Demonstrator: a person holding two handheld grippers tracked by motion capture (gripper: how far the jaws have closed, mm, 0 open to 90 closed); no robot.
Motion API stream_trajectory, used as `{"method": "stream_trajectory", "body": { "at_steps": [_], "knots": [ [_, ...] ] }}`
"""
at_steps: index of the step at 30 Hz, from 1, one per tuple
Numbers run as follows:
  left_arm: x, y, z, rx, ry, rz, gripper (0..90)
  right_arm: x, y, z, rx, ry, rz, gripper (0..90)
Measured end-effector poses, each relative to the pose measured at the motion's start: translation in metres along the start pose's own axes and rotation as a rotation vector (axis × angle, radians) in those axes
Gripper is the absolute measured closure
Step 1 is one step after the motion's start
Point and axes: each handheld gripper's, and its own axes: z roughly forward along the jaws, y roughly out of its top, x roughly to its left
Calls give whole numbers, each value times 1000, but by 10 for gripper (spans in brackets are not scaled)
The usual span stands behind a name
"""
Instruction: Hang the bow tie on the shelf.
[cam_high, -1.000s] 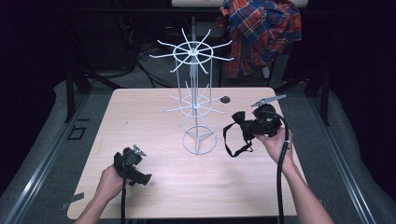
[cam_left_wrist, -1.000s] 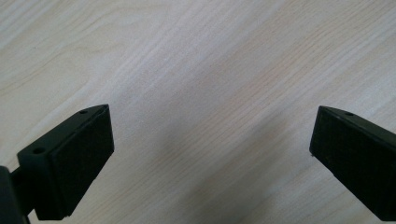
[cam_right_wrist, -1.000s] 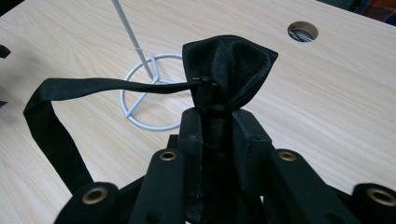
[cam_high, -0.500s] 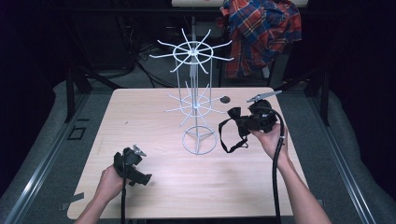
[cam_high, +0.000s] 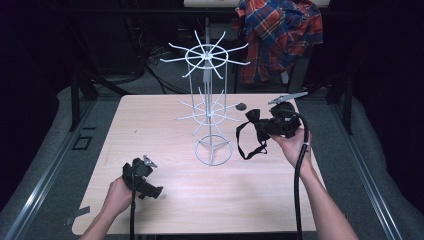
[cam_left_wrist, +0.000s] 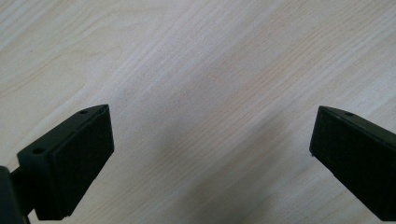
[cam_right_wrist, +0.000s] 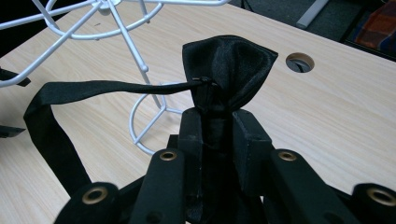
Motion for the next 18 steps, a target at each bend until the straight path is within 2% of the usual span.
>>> {"method": "stream_trajectory", "body": {
  "at_steps": [9,18],
  "knots": [
    [0,0,0,0,1,1,0,-2,8,-2,-26,-6,6,749],
    [0,0,0,1,0,1,0,-9,13,9,-28,0,43,749]
  ]
}}
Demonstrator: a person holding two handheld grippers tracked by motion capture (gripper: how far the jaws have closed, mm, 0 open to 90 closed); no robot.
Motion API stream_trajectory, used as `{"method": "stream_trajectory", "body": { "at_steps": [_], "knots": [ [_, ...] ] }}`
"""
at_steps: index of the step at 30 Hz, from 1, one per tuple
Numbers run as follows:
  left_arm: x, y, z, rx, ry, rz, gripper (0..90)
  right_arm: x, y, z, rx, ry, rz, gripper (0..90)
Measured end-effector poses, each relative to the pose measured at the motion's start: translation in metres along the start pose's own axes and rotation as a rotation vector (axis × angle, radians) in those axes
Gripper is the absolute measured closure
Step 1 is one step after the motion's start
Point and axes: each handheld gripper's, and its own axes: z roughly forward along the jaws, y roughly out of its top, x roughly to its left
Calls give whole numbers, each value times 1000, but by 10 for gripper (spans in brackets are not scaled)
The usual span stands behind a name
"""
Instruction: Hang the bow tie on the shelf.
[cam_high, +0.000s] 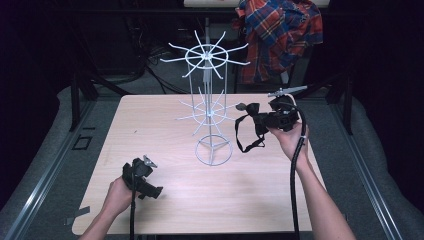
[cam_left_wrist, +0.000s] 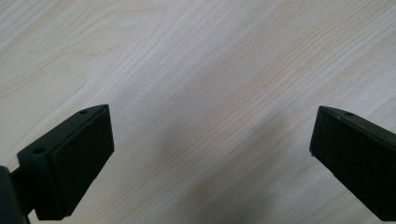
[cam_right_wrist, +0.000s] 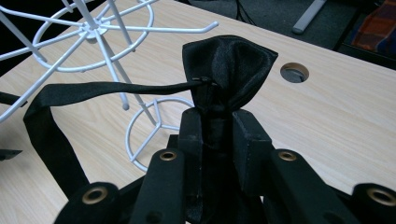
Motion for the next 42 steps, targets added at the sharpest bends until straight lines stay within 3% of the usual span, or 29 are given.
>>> {"method": "stream_trajectory", "body": {
  "at_steps": [12,42],
  "knots": [
    [0,0,1,-2,-4,-7,0,-9,-2,25,20,3,58,749],
    [-1,1,1,2,-10,7,0,0,-6,50,41,-1,56,747]
  ]
}}
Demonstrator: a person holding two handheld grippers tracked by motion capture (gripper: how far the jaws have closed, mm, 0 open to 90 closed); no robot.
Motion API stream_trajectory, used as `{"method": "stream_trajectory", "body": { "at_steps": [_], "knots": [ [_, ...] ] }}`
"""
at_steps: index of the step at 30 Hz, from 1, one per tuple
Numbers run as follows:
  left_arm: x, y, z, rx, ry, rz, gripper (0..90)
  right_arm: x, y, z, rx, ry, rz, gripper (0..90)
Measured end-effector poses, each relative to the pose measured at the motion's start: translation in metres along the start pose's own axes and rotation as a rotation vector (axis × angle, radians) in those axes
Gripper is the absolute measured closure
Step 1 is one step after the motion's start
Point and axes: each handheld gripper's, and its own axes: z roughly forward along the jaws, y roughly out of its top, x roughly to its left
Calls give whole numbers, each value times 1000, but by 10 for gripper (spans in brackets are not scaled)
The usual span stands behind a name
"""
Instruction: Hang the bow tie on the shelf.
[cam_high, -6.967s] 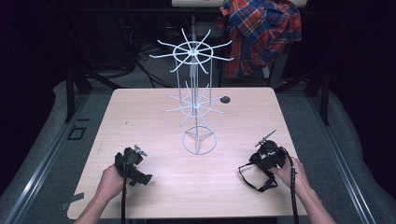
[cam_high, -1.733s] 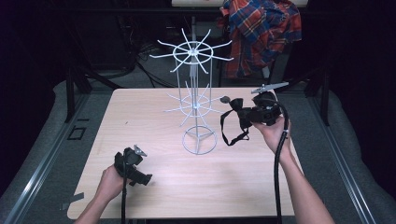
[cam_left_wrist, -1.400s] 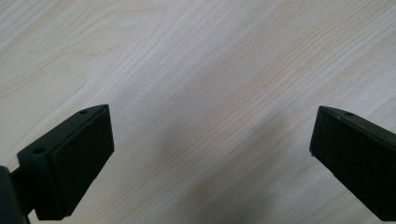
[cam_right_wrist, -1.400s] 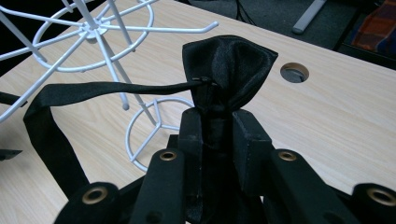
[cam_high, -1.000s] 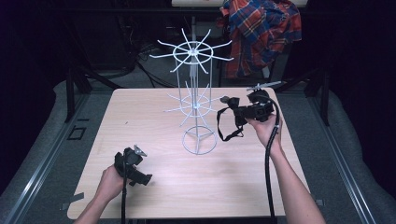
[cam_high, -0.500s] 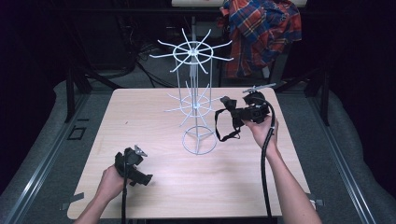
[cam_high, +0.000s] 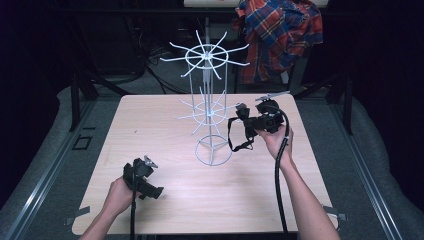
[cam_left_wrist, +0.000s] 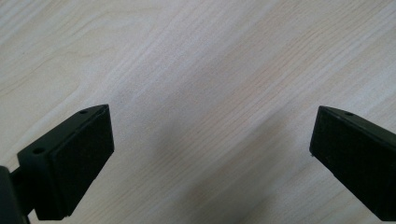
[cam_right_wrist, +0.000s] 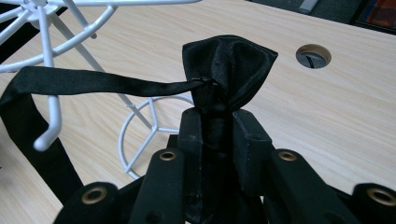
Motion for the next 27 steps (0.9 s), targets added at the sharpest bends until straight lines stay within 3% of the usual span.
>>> {"method": "stream_trajectory", "body": {
  "at_steps": [27],
  "knots": [
    [0,0,1,5,-4,2,0,2,-4,17,-13,39,33,742]
  ]
}}
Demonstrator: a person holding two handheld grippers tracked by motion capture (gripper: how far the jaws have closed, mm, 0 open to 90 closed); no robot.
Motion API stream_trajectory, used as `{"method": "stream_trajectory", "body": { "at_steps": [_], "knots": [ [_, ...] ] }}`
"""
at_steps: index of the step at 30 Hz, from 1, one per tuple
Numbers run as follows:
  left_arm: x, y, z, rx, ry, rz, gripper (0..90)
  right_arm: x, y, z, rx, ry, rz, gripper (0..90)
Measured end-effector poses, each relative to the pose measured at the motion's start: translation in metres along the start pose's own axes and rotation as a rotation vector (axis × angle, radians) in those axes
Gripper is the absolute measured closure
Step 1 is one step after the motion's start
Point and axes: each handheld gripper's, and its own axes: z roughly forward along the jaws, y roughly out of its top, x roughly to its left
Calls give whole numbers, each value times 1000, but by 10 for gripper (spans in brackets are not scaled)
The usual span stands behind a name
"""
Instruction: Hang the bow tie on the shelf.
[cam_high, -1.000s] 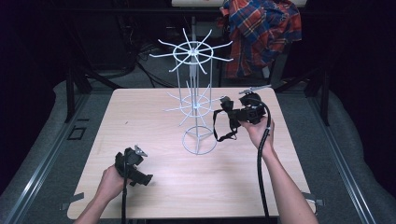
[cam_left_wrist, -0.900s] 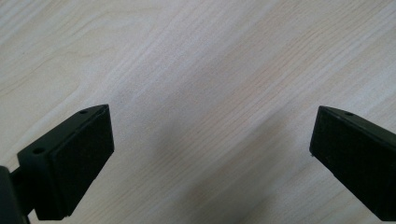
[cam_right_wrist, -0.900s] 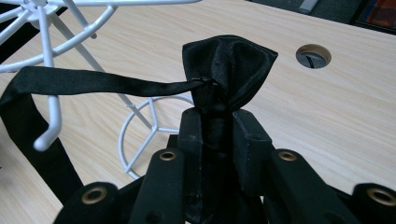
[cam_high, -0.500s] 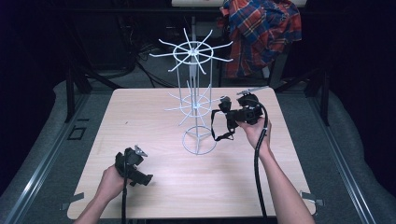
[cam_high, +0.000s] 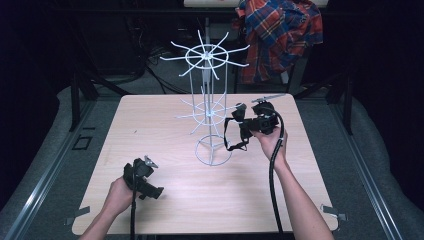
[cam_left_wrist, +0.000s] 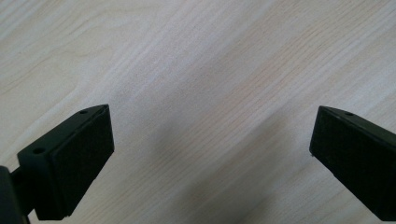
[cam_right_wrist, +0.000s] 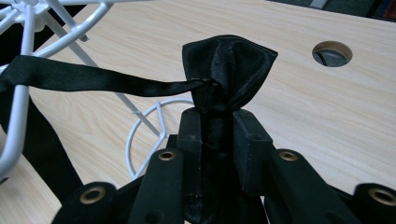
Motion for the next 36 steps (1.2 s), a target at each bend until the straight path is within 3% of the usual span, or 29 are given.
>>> {"method": "stream_trajectory", "body": {
  "at_steps": [36],
  "knots": [
    [-1,0,1,5,-12,6,0,-1,-15,20,9,34,43,729]
  ]
}}
